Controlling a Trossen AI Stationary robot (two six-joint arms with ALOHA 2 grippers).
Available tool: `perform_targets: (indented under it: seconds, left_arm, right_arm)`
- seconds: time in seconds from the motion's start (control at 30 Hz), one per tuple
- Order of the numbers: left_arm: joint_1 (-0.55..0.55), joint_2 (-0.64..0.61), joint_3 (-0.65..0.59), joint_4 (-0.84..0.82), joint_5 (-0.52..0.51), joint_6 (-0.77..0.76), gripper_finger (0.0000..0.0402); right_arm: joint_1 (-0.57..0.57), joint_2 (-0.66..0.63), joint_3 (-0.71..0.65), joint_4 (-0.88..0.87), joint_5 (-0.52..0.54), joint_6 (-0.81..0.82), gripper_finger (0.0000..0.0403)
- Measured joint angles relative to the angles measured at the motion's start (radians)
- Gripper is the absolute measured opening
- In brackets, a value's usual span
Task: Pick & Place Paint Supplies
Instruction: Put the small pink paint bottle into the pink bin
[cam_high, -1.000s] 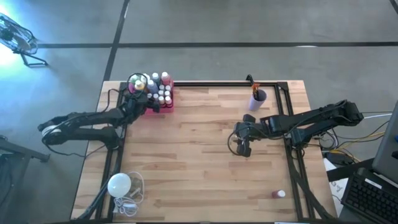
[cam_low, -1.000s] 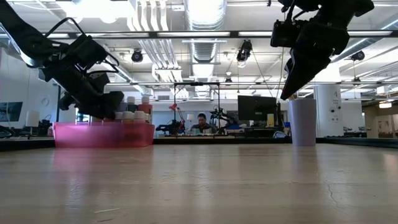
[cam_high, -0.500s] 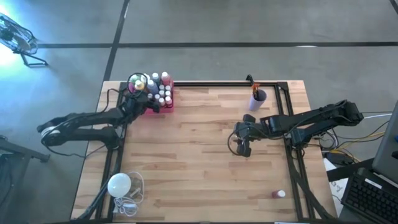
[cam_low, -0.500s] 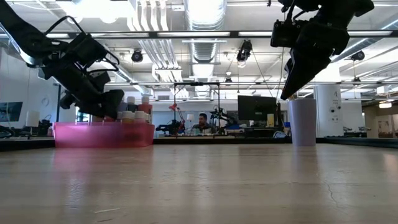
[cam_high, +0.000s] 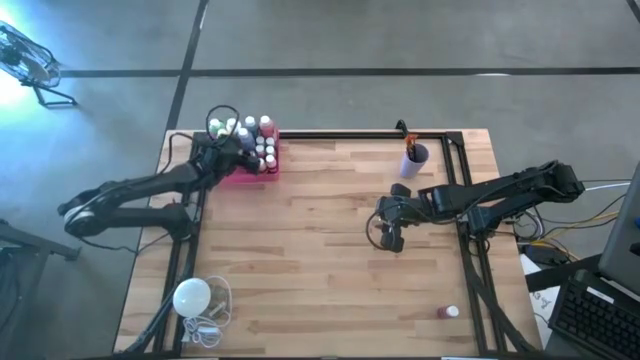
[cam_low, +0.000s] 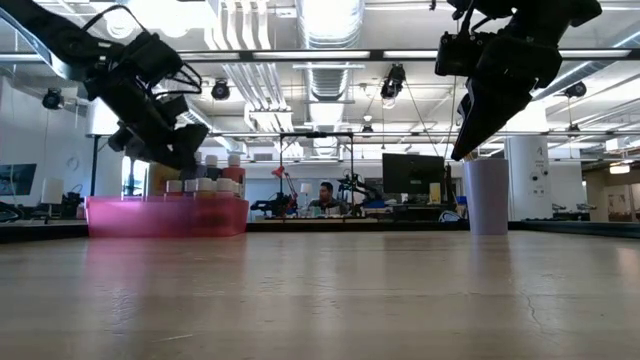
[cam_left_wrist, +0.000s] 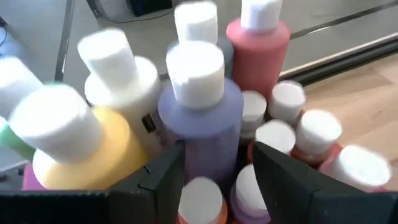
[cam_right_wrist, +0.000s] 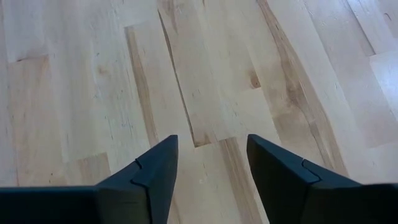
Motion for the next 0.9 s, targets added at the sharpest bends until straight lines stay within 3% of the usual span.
perform_targets:
  seconds: [0.23, 0.47, 0.7, 0.9]
  left_arm:
    - [-0.001, -0.039, 0.133, -0.162, 0.015, -0.005, 0.019]
    - [-0.043, -0.087, 0.211, -0.195, 0.199, -0.012, 0.0188]
    - [-0.182, -0.14, 0.225, -0.171, 0.224, -0.013, 0.0185]
    - [-0.333, -0.122, 0.217, -0.114, 0.222, -0.013, 0.0185]
  right_arm:
    - [0.0, 0.0, 0.0, 0.0, 0.0, 0.0, 0.017]
    - [0.002, 0.0, 0.026, -0.075, -0.056, 0.009, 0.0173]
    - [0.013, 0.0, 0.129, -0.289, -0.055, 0.108, 0.0153]
    - [0.088, 0.0, 0.217, -0.445, -0.055, 0.195, 0.0124]
